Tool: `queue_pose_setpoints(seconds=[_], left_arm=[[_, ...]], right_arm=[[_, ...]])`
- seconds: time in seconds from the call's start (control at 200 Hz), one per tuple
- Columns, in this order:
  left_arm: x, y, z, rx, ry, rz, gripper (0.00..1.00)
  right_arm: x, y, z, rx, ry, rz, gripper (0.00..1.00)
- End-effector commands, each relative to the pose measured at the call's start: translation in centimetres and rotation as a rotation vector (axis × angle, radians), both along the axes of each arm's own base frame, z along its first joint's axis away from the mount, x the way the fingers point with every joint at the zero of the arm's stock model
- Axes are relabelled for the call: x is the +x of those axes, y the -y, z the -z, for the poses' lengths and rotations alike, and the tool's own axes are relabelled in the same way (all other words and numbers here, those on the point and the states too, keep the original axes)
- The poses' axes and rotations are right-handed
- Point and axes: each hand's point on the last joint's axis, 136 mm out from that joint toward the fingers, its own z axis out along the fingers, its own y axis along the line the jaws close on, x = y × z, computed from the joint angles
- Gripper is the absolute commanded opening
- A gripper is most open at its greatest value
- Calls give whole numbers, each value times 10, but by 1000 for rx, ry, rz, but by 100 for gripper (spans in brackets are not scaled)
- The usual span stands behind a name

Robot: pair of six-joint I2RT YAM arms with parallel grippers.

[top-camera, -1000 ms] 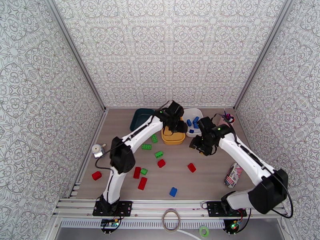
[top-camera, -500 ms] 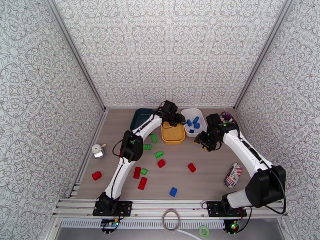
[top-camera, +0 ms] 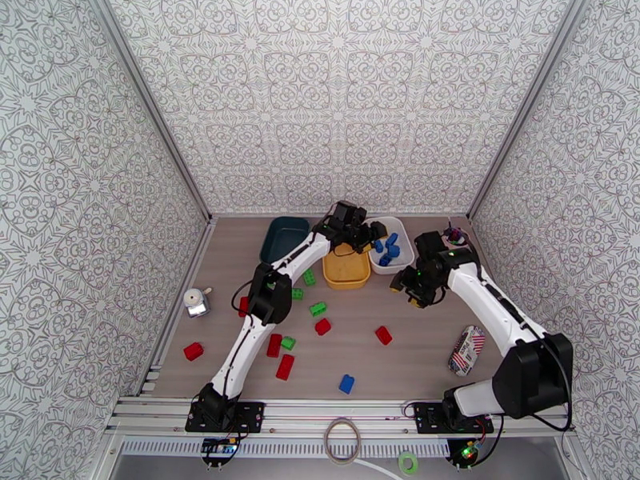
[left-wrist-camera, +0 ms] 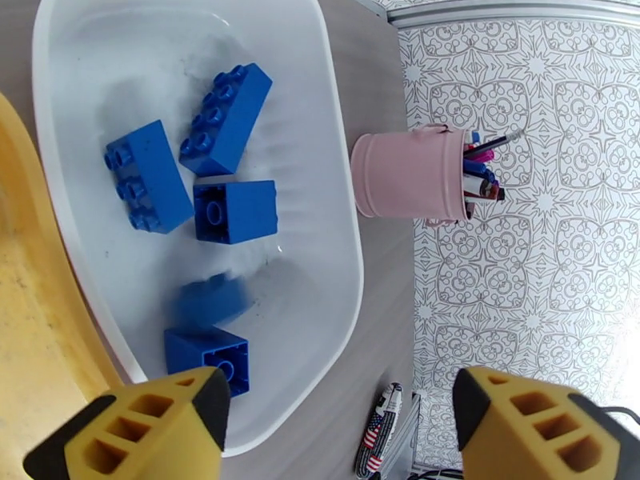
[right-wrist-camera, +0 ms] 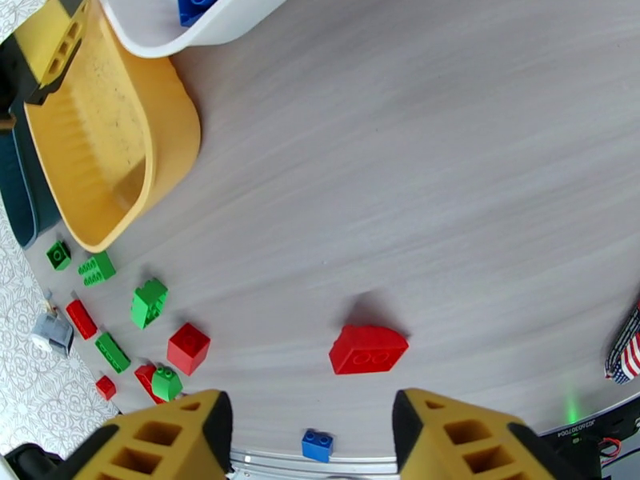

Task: Sort the legos into containers by color

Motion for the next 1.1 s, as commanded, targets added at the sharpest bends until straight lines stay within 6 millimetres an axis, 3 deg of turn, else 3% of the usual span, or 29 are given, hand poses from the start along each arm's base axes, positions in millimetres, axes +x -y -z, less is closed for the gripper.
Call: queue_pose_setpoints(seconds=[0.0, 0.15, 0.265, 0.325, 0.35, 0.585, 0.78, 1.005, 1.095], left_arm=[[-9, 3, -42, -23, 91, 36, 79], [-30, -9, -71, 47, 175, 43, 79], [-48, -32, -83, 173, 241, 12, 80], [-61, -50, -99, 240, 290, -14, 80], [-68, -58, -88, 288, 283, -20, 81], [-127, -137, -76, 501, 291, -132, 86], [-186, -205, -62, 606, 253, -246, 97], [-243, -258, -51, 618, 188, -323, 99], [-262, -272, -34, 643, 115, -321, 99]], right_arm=[[-6, -1, -14, 28, 57, -26, 61], [-19, 1, -22, 14, 86, -63, 63], [-29, -7, -26, 11, 111, -106, 63], [-36, -14, -24, 6, 100, -138, 62], [-39, -18, -22, -3, 97, -158, 61], [-72, -59, -17, -85, 142, -335, 65], [-103, -88, -2, -144, 148, -476, 67], [-135, -122, 19, -219, 127, -631, 67], [-146, -136, 28, -230, 117, -684, 67]])
